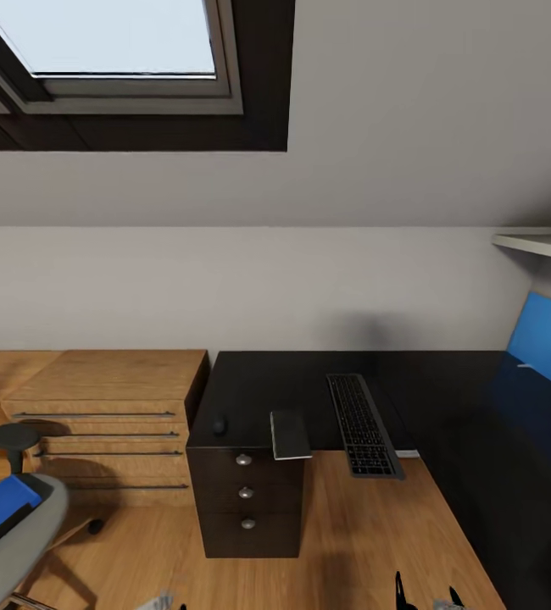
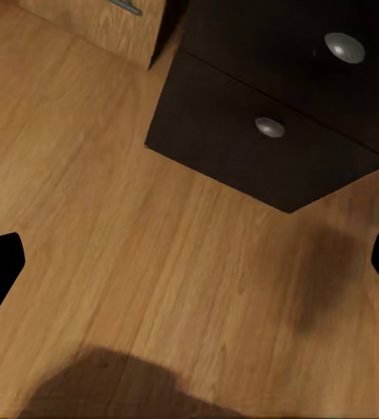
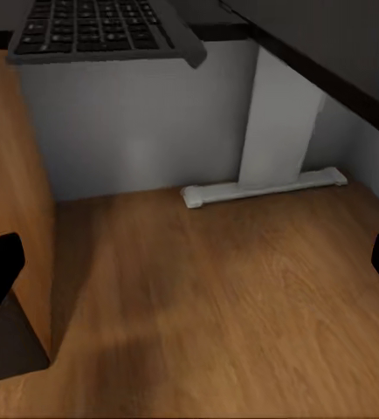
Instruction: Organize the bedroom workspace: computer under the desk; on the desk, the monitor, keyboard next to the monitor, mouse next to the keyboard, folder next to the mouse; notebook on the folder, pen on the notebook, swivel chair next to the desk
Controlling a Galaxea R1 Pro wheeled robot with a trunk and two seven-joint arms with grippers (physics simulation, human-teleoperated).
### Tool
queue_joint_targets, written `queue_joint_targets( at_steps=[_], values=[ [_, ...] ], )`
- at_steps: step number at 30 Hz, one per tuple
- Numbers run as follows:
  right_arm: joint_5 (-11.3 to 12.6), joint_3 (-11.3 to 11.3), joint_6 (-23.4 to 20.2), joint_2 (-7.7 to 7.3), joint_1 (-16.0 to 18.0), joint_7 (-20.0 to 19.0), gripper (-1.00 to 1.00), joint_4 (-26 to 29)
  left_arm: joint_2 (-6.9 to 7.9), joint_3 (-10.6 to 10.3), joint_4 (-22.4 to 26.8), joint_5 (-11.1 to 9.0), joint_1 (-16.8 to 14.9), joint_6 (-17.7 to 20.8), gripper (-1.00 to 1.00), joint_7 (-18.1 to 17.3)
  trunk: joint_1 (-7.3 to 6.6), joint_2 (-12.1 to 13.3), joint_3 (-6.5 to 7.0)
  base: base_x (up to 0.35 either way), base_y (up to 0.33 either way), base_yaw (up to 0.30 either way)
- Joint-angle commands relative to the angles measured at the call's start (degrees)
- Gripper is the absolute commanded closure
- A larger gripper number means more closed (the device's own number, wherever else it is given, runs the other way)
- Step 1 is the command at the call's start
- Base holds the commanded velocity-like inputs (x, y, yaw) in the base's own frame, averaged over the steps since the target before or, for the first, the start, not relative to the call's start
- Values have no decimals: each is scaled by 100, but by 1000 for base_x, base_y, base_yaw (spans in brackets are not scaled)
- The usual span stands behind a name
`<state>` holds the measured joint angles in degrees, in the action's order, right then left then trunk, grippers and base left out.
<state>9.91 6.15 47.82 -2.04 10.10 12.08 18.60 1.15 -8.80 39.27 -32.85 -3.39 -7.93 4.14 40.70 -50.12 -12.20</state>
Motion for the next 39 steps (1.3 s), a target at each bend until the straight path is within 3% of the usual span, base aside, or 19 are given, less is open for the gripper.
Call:
queue_joint_targets(
  at_steps=[1, 5, 7, 8, 10, 13, 16, 22, 33, 39],
  values=[
    [167, 46, -4, 4, 3, -39, -100, 79, 7, -48, 130, -52, -4, 52, -100, 74, 23, -47, -27, 0, 0, 0],
    [631, 38, -506, 25, 6, -454, -100, 508, -13, -56, 818, -52, -4, 493, -100, 313, 111, -208, -99, 0, 0, 0],
    [1033, 25, -1281, 13, 8, -1034, -100, 722, -75, -59, 1215, -54, -4, 925, -100, 511, 155, -288, -135, 0, 0, 0],
    [1141, 20, -1426, 7, 8, -1167, -100, 745, -85, -59, 1261, -54, -4, 993, -100, 535, 177, -328, -153, 0, 0, 0],
    [1640, -1, -1817, -26, 6, -1720, -100, 800, -113, -60, 1368, -56, -4, 1155, -100, 585, 221, -408, -188, 0, 0, 0],
    [2267, -12, -2020, -172, 5, -2360, -100, 826, -127, -59, 1413, -71, -4, 1225, -100, 580, 287, -529, -242, 0, 0, 0],
    [2665, -13, -2100, -294, 2, -2999, -100, 835, -133, -65, 1306, -83, -4, 1228, -100, 569, 353, -649, -296, 0, 0, 0],
    [2801, 34, -2096, -247, 3, -3640, -100, 819, -120, -52, 1103, -80, -4, 1217, -100, 557, 485, -890, -404, 0, 0, 0],
    [2811, -6, -2098, -207, 1, -3713, -100, 832, -99, -36, 1024, -72, -4, 1215, -100, 560, 726, -1331, -601, 0, 0, 0],
    [2842, -70, -2203, -220, 2, -3711, -100, 991, -102, -26, 975, -76, -4, 1215, -100, 562, 726, -1331, -601, 0, 0, 0]
  ],
)
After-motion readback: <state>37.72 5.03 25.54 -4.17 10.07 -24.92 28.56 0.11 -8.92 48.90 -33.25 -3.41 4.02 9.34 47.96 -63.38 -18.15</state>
